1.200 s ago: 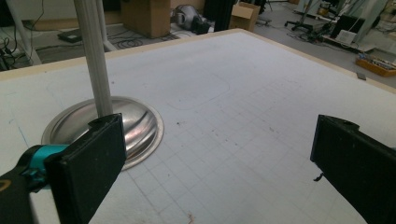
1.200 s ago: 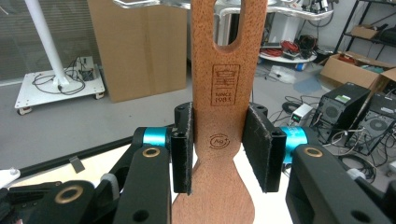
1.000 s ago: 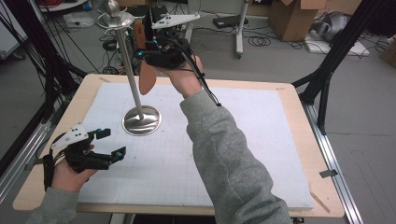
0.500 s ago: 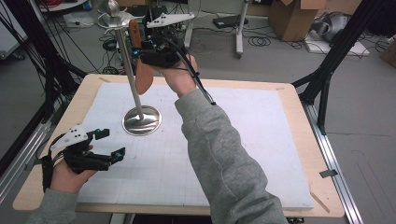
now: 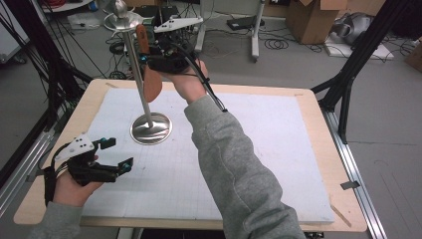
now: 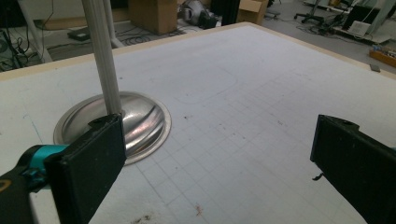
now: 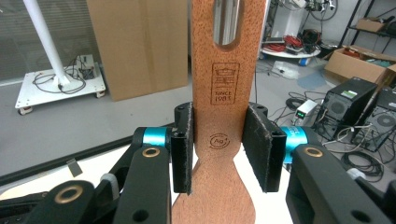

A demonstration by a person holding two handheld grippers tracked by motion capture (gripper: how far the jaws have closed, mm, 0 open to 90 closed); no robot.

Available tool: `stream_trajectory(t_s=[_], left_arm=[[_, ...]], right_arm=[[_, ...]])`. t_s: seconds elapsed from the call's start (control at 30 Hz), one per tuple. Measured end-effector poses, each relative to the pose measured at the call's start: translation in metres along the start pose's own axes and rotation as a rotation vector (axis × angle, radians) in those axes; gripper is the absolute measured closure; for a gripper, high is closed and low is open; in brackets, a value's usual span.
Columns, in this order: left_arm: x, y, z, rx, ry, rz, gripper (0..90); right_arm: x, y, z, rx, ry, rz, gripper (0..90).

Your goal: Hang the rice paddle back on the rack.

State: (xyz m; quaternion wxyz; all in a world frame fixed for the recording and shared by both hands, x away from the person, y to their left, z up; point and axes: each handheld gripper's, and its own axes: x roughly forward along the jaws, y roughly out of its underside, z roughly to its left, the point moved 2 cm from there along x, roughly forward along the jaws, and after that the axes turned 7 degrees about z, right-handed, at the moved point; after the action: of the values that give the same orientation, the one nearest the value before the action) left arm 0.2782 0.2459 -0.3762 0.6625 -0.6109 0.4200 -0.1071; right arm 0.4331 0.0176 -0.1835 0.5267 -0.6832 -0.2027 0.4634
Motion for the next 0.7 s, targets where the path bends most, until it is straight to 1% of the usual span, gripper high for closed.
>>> stream_trajectory(t_s=[0.2,0.23,0.3,0.43,0.5,0.63,0.7], left_arm=[[0.0,0.001,0.001,-0.002,-0.002,0.002,4.0],[0.0,0.001,0.001,-0.002,-0.001,0.001,4.0],[0.001,0.0,-0.001,-0.003,0.005,0.001,4.0],[0.0,-0.002,-0.004,-0.004,0.026,-0.008,4.0],[0.0,-0.003,-0.005,-0.001,0.027,-0.014,4.1],[0.0,-0.003,-0.005,-0.021,0.05,-0.028,4.1],[0.001,-0.004,-0.006,-0.02,0.052,-0.028,4.0]], right_arm=[[0.0,0.001,0.0,0.005,-0.006,-0.003,63.2],[0.0,0.001,0.0,0.001,-0.01,-0.007,60.7],[-0.001,0.002,0.0,0.01,-0.038,-0.016,57.7],[-0.002,0.004,0.001,-0.002,-0.025,-0.02,51.2],[-0.004,0.005,0.002,-0.005,-0.02,-0.017,49.2],[-0.007,0.008,0.002,0.0,-0.038,-0.028,46.9],[-0.008,0.011,0.001,0.007,-0.04,-0.026,44.7]])
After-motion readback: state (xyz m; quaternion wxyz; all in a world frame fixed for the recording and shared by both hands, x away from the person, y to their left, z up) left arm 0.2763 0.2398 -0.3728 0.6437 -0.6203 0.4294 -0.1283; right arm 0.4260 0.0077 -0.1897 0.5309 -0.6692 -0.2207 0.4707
